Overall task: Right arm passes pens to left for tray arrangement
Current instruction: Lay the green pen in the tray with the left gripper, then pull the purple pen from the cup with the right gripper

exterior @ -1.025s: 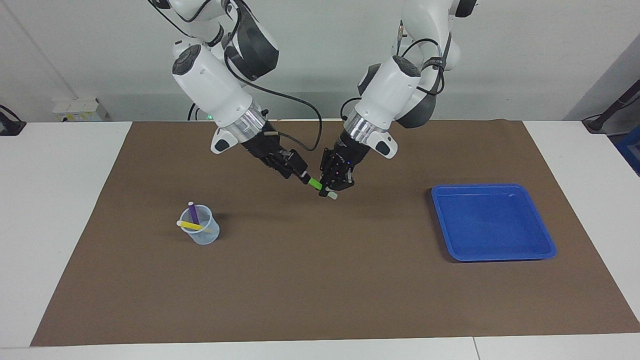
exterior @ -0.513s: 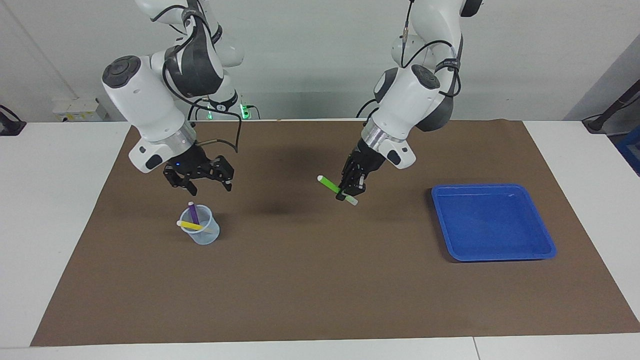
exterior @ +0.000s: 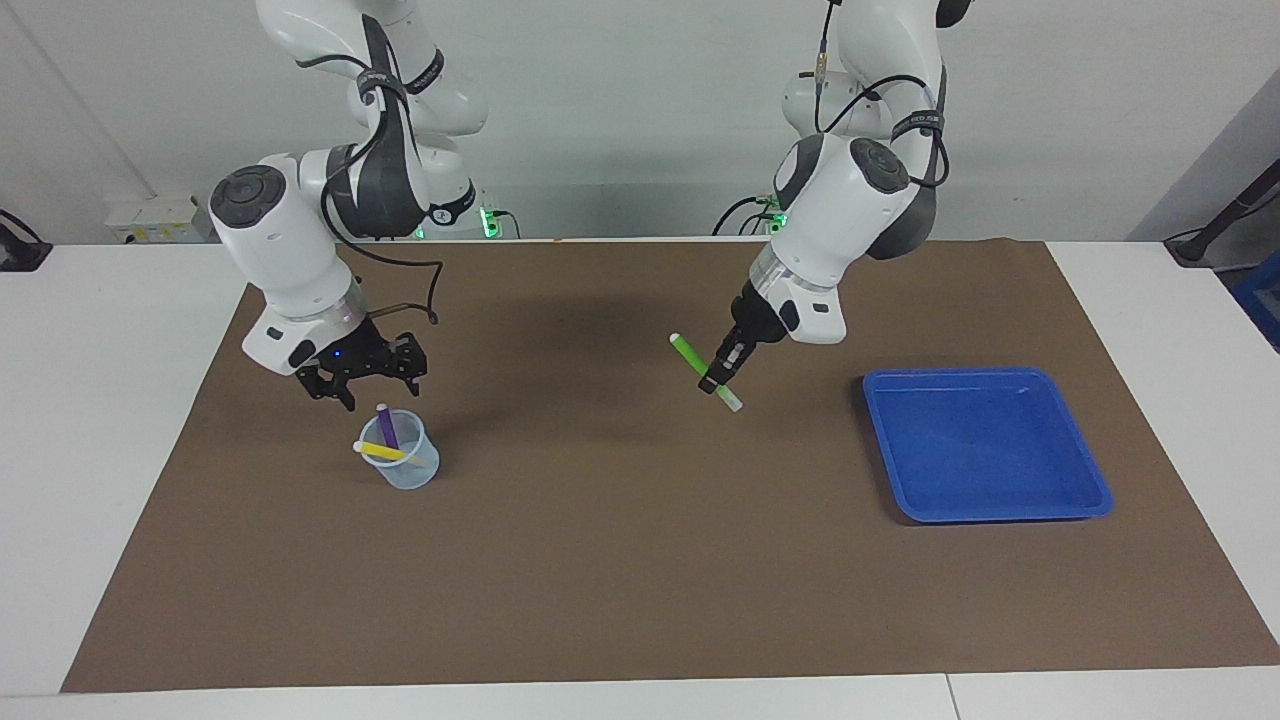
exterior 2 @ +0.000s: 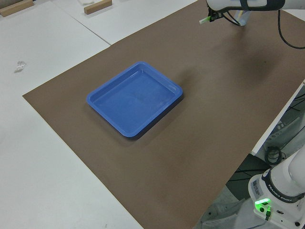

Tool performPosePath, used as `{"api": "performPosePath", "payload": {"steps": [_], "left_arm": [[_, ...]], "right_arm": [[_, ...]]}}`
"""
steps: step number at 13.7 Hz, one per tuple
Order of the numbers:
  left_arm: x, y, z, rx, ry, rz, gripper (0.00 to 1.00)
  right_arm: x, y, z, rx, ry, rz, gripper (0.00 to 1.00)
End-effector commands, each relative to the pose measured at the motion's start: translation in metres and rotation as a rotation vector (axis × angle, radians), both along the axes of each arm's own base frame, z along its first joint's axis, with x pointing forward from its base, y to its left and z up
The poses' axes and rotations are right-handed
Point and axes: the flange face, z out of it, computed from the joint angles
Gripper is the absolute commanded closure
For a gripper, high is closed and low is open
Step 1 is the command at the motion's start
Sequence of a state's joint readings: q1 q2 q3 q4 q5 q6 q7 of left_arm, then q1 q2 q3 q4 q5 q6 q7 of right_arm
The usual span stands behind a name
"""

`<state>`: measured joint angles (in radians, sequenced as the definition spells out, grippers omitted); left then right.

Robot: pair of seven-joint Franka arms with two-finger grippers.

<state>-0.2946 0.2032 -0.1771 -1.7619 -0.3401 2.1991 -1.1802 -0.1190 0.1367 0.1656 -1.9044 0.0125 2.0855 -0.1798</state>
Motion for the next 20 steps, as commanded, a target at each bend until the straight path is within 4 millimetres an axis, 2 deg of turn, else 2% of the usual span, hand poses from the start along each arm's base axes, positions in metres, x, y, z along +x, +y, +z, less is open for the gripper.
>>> {"api": "performPosePath", "payload": {"steps": [1, 5, 7, 8, 11, 13, 16, 20], "left_arm": [[0.004, 0.052, 0.0, 0.087, -0.018, -0.122, 1.0], [0.016, 0.135, -0.005, 0.123, -0.04, -0.385, 1.0], [0.017, 0.17, -0.014, 0.149, -0.074, -0.471, 1.0], [0.014, 0.178, -0.018, 0.182, -0.101, -0.555, 1.0], [0.014, 0.219, -0.03, 0.3, -0.138, -0.719, 1.0], [0.018, 0.243, -0.04, 0.331, -0.156, -0.794, 1.0], [0.022, 0.263, -0.064, 0.37, -0.168, -0.85, 1.0], [0.027, 0.284, -0.12, 0.4, -0.155, -0.845, 1.0]], "right_arm": [[-0.015, -0.01, -0.01, -0.038, -0.017, 0.026, 0.24], [-0.016, -0.012, -0.025, -0.048, -0.019, 0.044, 0.36], [-0.017, -0.021, -0.03, -0.05, -0.021, 0.032, 0.43], [-0.017, -0.021, -0.032, -0.051, -0.019, 0.033, 0.46], [-0.018, -0.021, -0.034, -0.052, -0.015, 0.033, 0.5], [-0.019, -0.019, -0.035, -0.051, -0.012, 0.036, 0.56], [-0.019, -0.019, -0.035, -0.051, -0.012, 0.036, 0.64], [-0.018, -0.019, -0.036, -0.051, -0.016, 0.037, 0.71]]}}
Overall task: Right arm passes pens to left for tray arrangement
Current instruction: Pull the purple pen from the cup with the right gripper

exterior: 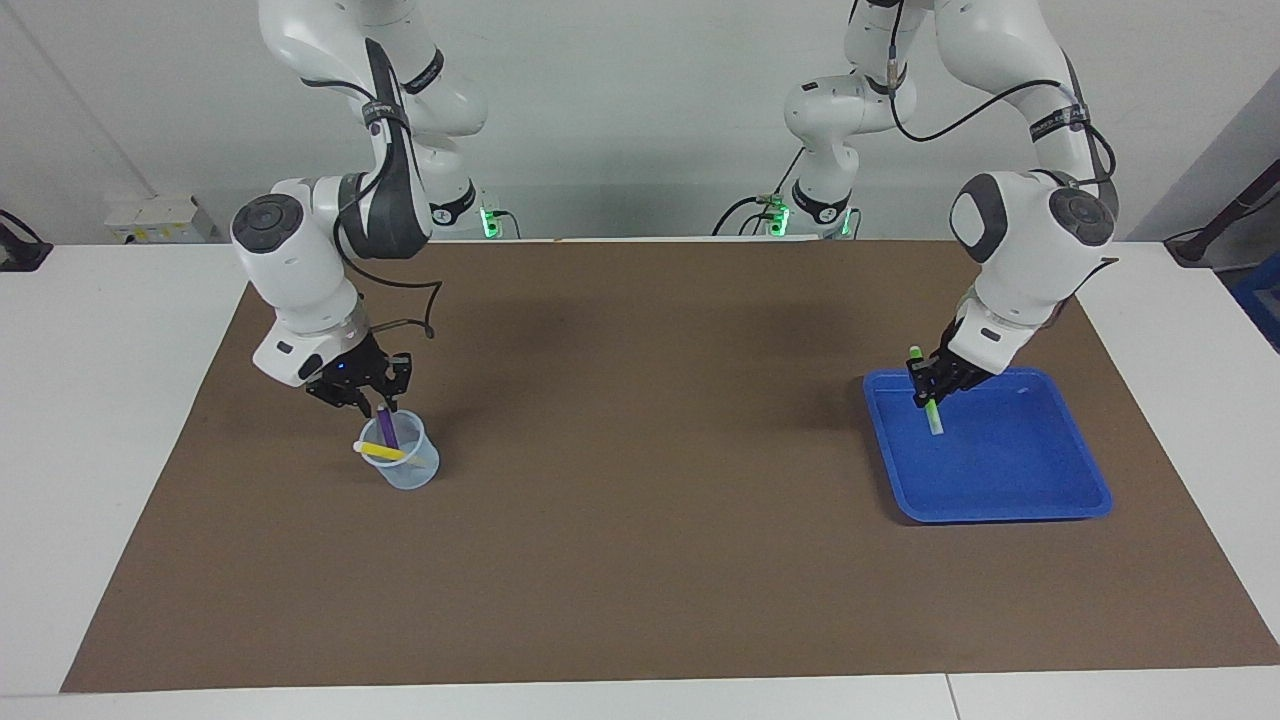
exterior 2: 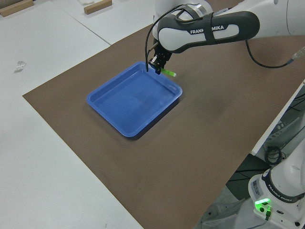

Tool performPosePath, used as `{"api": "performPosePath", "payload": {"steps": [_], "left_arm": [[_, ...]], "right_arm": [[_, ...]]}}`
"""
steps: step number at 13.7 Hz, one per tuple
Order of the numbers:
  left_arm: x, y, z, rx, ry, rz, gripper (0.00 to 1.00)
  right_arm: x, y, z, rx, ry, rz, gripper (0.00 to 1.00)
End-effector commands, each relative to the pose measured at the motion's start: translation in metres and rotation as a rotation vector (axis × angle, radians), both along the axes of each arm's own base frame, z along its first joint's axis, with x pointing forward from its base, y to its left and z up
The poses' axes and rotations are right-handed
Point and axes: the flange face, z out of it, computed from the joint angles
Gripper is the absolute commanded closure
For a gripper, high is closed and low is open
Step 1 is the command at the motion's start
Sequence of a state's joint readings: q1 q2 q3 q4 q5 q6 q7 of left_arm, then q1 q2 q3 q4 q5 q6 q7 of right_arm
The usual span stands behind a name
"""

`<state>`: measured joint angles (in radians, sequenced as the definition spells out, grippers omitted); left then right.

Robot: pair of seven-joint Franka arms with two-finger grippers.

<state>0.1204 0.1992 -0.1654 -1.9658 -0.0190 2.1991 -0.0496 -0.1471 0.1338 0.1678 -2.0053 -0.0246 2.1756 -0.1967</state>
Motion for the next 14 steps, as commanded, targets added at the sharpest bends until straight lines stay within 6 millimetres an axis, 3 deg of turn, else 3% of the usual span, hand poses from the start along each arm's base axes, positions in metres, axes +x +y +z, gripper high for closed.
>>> {"api": "performPosePath", "payload": {"steps": [1, 3, 5, 8, 11, 14], "left_arm": [[-0.002, 0.013, -0.036, 0.011, -0.026, -0.002, 1.0], [0.002, 0.013, -0.055, 0.005, -0.022, -0.001, 1.0], [0.002, 0.013, -0.057, 0.004, -0.022, -0.004, 1.0], [0.007, 0.011, -0.065, -0.001, -0.055, -0.006, 1.0], [0.01, 0.014, -0.068, -0.002, -0.059, -0.002, 1.0], [0.01, 0.014, -0.069, -0.002, -0.059, 0.0, 1.0]], "right_arm": [[-0.004, -0.002, 0.002, -0.017, -0.033, 0.033, 0.74], [-0.003, -0.003, 0.001, -0.018, -0.033, 0.035, 0.83], [-0.003, -0.003, 0.001, -0.023, -0.033, 0.04, 0.9], [0.001, -0.003, 0.008, -0.025, -0.036, 0.046, 0.93], [0.002, -0.002, 0.036, -0.029, -0.013, 0.044, 0.93], [-0.004, -0.002, 0.083, -0.023, 0.017, 0.031, 0.93]]}}
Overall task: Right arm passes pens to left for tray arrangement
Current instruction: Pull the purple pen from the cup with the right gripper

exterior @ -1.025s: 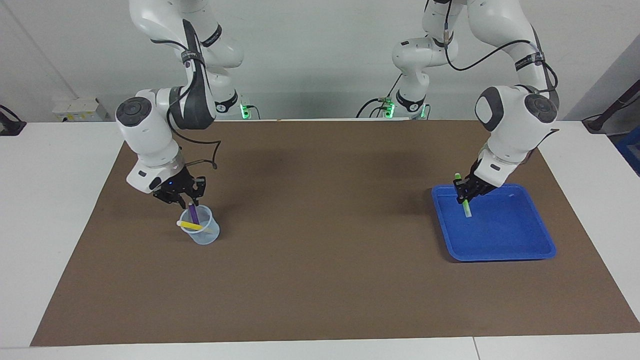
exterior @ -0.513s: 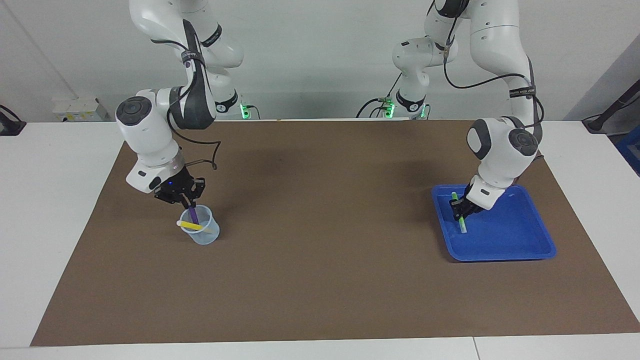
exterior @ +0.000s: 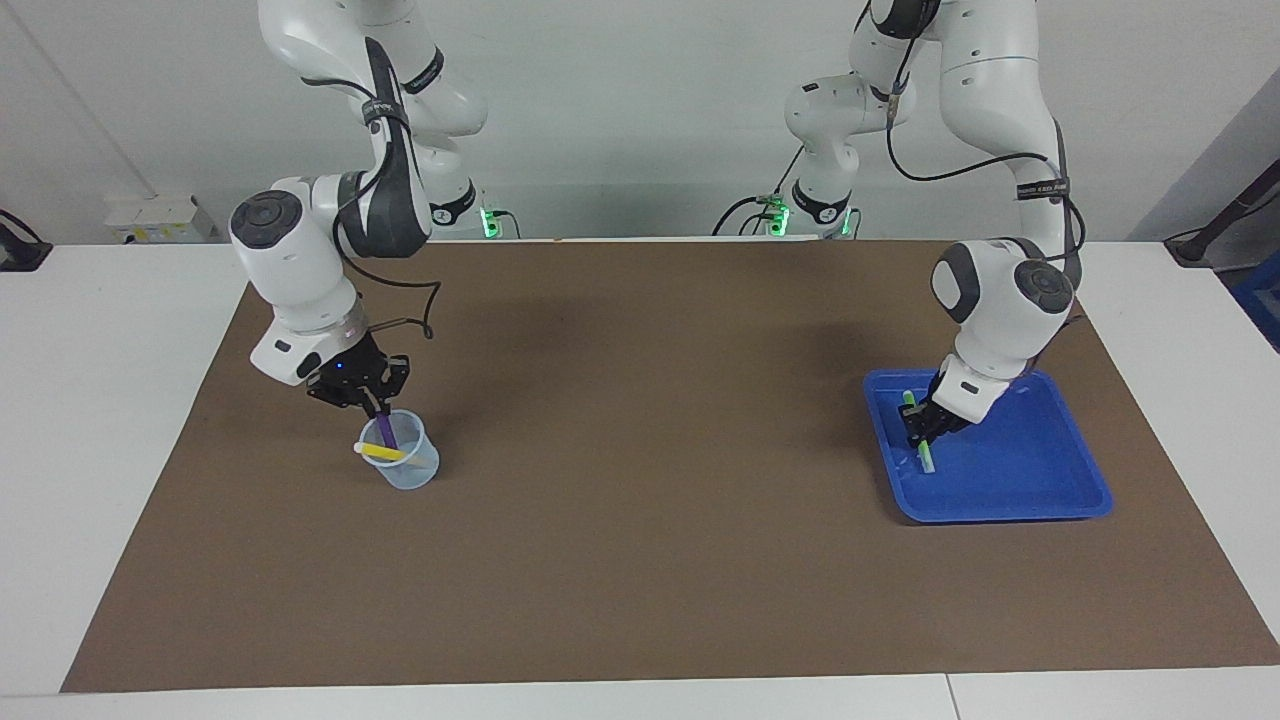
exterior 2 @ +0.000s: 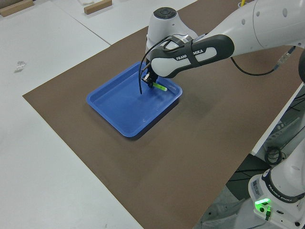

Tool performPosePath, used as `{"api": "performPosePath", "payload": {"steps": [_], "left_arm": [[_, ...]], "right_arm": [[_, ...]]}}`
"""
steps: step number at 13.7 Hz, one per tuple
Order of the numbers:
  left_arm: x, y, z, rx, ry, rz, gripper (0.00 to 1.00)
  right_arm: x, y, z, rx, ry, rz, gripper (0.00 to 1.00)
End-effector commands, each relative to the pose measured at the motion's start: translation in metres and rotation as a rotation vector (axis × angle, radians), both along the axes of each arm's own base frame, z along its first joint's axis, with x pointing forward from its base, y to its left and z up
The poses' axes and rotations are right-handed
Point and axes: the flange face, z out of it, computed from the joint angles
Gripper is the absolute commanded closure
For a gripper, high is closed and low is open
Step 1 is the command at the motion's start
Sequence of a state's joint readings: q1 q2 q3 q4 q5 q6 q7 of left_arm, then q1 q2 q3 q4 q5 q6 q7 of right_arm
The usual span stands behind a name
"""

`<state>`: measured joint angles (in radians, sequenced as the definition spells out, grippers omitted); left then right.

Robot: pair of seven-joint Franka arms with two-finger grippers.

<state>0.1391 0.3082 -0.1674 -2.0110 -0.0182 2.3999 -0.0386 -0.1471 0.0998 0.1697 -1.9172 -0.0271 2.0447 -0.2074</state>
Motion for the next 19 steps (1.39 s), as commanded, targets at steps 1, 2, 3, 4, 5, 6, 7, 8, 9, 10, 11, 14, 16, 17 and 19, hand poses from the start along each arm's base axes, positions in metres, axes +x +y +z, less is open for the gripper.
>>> {"api": "performPosePath", "payload": {"steps": [1, 2, 3, 4, 5, 6, 7, 8, 9, 10, 11, 14, 16, 17, 19], "left_arm": [[0.0, 0.003, -0.003, 0.014, -0.011, -0.013, 0.86], [0.0, 0.003, -0.004, 0.014, -0.008, -0.013, 0.75], [0.0, 0.003, -0.003, 0.014, -0.008, -0.013, 0.71], [0.0, 0.003, -0.003, 0.014, -0.007, -0.013, 0.56], [0.0, 0.003, -0.003, 0.014, -0.002, -0.012, 0.52], [0.0, 0.003, -0.003, 0.014, 0.001, -0.012, 0.52], [0.0, 0.004, -0.002, 0.014, 0.009, -0.011, 0.52], [0.0, 0.005, 0.0, 0.014, 0.027, -0.012, 0.52], [0.004, 0.005, 0.01, 0.015, 0.045, -0.013, 0.52], [0.007, 0.007, 0.02, 0.016, 0.068, -0.011, 0.52], [0.009, 0.006, 0.028, 0.016, 0.082, -0.012, 0.52], [0.009, 0.004, 0.045, 0.015, 0.093, 0.009, 0.52], [0.007, -0.004, 0.062, 0.014, 0.103, 0.088, 0.47], [0.006, -0.007, 0.068, 0.013, 0.114, 0.122, 0.44], [0.003, -0.014, 0.079, 0.013, 0.135, 0.175, 0.43]], "right_arm": [[-0.01, -0.002, 0.052, -0.014, 0.015, 0.015, 0.94], [-0.014, -0.001, 0.069, -0.006, 0.024, 0.011, 0.94], [-0.017, 0.0, 0.088, 0.017, 0.032, -0.003, 0.94], [-0.019, 0.003, 0.111, 0.054, 0.036, -0.015, 0.94], [-0.021, 0.005, 0.128, 0.089, 0.049, -0.034, 0.94], [-0.023, 0.006, 0.141, 0.132, 0.058, -0.075, 0.94], [-0.024, 0.006, 0.146, 0.182, 0.069, -0.128, 0.94], [-0.024, 0.007, 0.148, 0.242, 0.075, -0.181, 0.94], [-0.023, 0.011, 0.149, 0.288, 0.082, -0.235, 0.94], [-0.023, 0.021, 0.15, 0.317, 0.091, -0.284, 0.94], [-0.022, 0.027, 0.151, 0.348, 0.099, -0.337, 0.94], [-0.02, 0.046, 0.153, 0.476, 0.137, -0.513, 0.94], [-0.018, 0.072, 0.148, 0.55, 0.181, -0.611, 0.94], [-0.017, 0.084, 0.146, 0.576, 0.194, -0.671, 0.94], [-0.016, 0.119, 0.142, 0.626, 0.229, -0.766, 0.94]]}}
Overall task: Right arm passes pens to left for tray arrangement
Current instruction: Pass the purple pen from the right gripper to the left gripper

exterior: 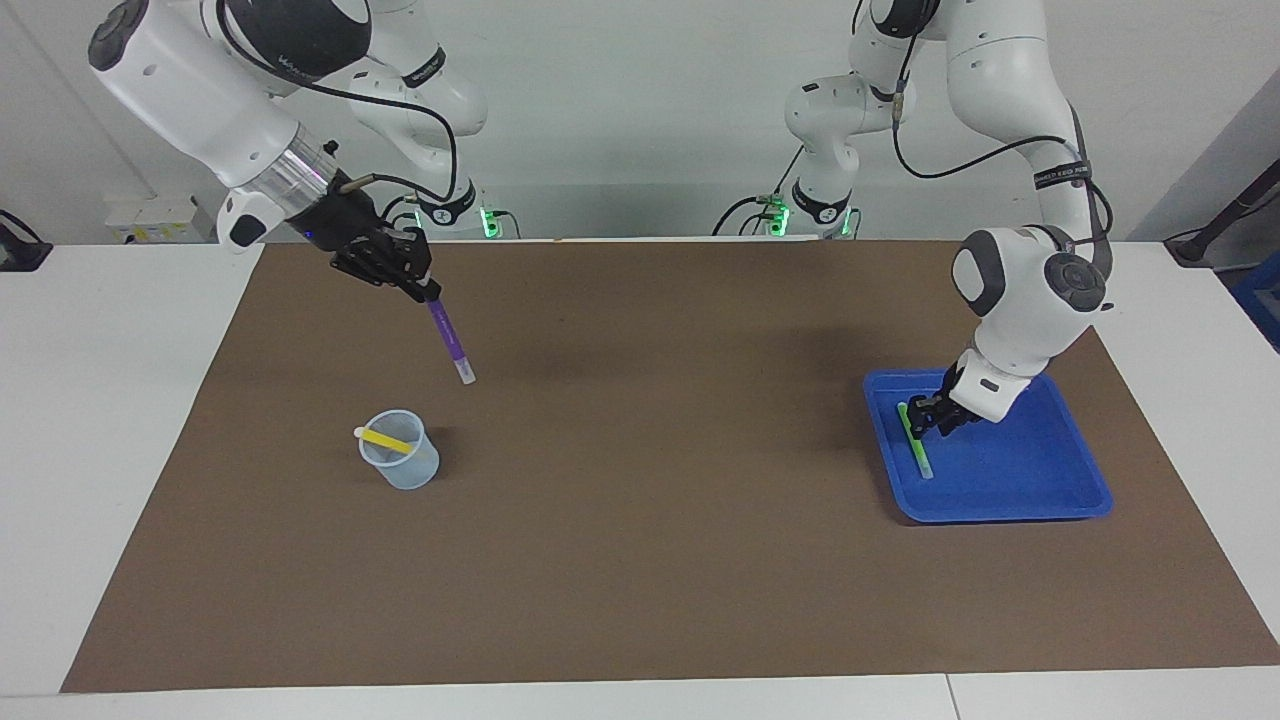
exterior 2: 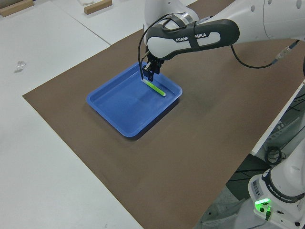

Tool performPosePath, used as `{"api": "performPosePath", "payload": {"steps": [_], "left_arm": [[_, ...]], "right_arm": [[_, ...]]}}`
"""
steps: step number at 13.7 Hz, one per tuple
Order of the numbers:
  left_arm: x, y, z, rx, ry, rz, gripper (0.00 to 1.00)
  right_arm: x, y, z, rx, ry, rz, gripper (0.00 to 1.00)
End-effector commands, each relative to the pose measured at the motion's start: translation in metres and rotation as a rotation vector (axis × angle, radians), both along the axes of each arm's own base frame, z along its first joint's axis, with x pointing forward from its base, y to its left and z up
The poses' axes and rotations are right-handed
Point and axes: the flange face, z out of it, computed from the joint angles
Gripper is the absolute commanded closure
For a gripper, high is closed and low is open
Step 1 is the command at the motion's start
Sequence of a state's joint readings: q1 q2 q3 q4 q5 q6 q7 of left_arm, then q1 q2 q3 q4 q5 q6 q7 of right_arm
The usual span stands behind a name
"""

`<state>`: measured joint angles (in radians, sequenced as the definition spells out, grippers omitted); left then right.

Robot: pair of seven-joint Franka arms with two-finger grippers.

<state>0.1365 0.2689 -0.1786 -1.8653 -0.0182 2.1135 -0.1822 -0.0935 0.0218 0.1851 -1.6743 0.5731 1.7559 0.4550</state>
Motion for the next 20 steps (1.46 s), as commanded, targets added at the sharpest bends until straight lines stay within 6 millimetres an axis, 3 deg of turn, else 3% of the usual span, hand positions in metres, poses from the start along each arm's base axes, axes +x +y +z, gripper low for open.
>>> {"api": "performPosePath", "payload": {"steps": [1, 2, 5, 9, 11, 13, 16, 20], "left_arm": [[-0.009, -0.018, 0.019, 0.016, 0.034, 0.078, 0.42], [-0.012, -0.028, 0.022, 0.013, 0.049, 0.12, 0.42], [-0.025, -0.073, 0.048, -0.039, 0.067, 0.262, 0.37], [-0.038, -0.117, 0.092, -0.193, 0.129, 0.487, 0.3], [-0.04, -0.15, 0.11, -0.211, 0.157, 0.57, 0.29], [-0.049, -0.186, 0.116, -0.253, 0.201, 0.672, 0.28], [-0.051, -0.234, 0.144, -0.374, 0.258, 0.867, 0.26], [-0.053, -0.292, 0.152, -0.533, 0.262, 1.09, 0.26]], "right_arm": [[0.001, 0.047, -0.011, 0.078, 0.06, -0.139, 0.94], [0.0, 0.067, -0.011, 0.104, 0.067, -0.174, 0.94], [-0.002, 0.1, -0.014, 0.17, 0.092, -0.24, 0.94], [-0.005, 0.13, -0.02, 0.217, 0.097, -0.309, 0.94], [-0.008, 0.143, -0.024, 0.218, 0.1, -0.318, 0.94], [-0.009, 0.144, -0.025, 0.218, 0.101, -0.318, 0.94], [-0.011, 0.147, -0.027, 0.213, 0.103, -0.31, 0.94], [-0.01, 0.145, -0.028, 0.211, 0.1, -0.309, 0.94]]}}
